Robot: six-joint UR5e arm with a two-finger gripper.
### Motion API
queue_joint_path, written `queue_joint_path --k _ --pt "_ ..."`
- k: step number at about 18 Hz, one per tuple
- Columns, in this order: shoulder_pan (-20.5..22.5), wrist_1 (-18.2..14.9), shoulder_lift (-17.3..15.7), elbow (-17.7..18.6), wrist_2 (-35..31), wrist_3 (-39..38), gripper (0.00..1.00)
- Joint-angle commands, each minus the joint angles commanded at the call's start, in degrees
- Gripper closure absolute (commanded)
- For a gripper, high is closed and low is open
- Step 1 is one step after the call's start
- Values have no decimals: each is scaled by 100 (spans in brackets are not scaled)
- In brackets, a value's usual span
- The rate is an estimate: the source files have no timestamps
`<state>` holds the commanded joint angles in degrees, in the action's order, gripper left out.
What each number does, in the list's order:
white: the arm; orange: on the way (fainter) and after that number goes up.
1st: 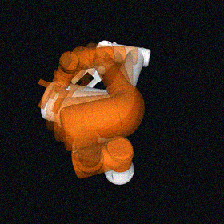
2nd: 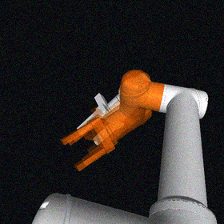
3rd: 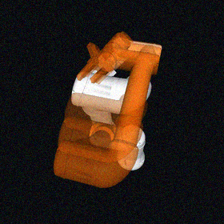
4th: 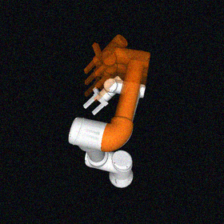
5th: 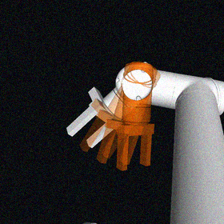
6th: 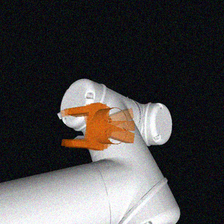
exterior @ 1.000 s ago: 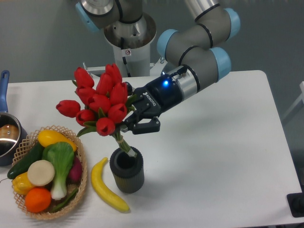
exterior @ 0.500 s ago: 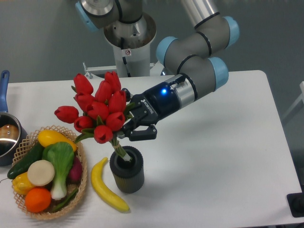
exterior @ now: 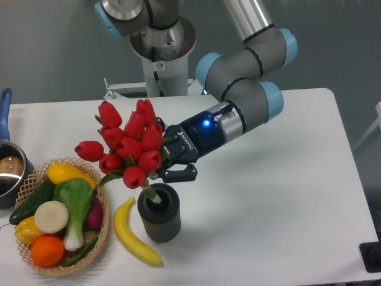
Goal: Insert the flowers into the vase
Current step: 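Lower the tulip stems into the grey vase opening, then hold the tulips upright in the vase, settling the stems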
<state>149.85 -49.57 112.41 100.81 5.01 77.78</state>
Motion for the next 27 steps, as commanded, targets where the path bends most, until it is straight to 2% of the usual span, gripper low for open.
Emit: queue_joint_path --k 5,9,14,20,27 --pt "53 17 316 -61 -35 9 62" --pt "44 18 404 -53 -44 9 62" --pt "18 18 501 158 -53 386 62" --pt "9 18 686 176 -97 659 62" --pt "9 26 695 334 -264 694 62"
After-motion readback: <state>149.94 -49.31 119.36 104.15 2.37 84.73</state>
